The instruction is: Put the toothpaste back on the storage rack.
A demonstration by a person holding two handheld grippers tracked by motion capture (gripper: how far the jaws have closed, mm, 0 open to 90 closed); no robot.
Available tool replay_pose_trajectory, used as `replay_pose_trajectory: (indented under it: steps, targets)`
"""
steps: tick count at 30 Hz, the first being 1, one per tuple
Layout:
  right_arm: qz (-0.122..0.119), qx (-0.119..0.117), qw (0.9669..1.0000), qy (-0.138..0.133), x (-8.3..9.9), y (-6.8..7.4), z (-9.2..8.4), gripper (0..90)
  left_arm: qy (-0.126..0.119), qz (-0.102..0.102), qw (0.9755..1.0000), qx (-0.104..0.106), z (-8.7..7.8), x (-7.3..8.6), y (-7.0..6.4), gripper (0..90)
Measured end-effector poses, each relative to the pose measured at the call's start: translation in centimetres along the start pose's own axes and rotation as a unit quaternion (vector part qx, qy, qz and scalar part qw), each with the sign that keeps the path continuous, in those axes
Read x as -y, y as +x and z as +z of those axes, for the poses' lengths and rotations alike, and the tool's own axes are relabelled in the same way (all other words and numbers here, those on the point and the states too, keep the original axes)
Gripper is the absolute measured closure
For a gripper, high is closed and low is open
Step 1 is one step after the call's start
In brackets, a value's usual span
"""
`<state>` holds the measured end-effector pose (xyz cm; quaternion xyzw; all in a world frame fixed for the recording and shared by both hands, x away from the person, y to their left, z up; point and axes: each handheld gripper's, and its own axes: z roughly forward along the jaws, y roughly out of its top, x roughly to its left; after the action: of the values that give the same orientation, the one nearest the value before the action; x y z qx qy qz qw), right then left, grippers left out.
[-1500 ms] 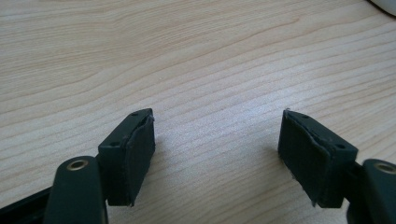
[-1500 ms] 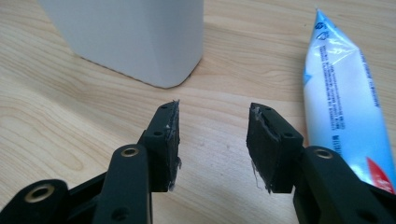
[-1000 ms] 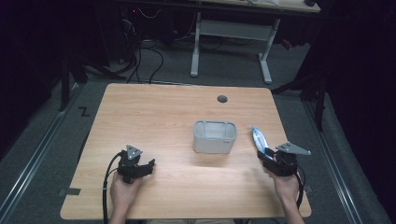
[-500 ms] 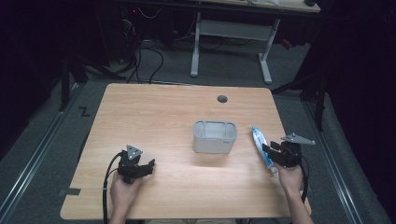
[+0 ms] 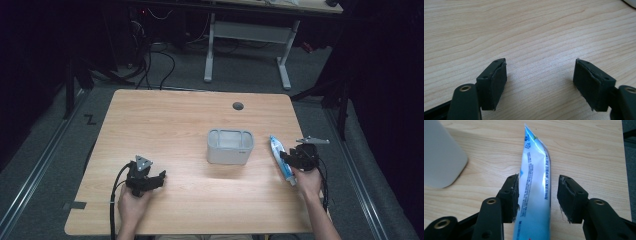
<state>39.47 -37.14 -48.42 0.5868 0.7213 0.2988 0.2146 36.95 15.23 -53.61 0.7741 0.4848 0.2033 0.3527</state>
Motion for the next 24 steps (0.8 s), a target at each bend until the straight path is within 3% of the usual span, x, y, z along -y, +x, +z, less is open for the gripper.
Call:
replay_pose_trajectory:
  steps: [4,11,19,24]
  targets:
    - [0.016,-0.004,0.9998,0.01,-0.1,-0.4,0.7,49.7,0.0,-0.001,1.0,0.0,0.0,0.0,0.0,27.2]
    - [0.019,-0.008,0.9997,0.013,-0.4,-0.4,1.0,49.3,0.0,0.0,1.0,0.0,0.0,0.0,0.0,27.2]
    - [0.022,-0.015,0.999,0.036,-0.7,-0.7,1.8,51.8,0.0,0.0,1.0,0.0,0.0,0.0,0.0,27.3]
    - [0.026,-0.032,0.9981,0.045,-0.8,-0.7,2.4,52.1,0.0,0.0,1.0,0.0,0.0,0.0,0.0,27.2]
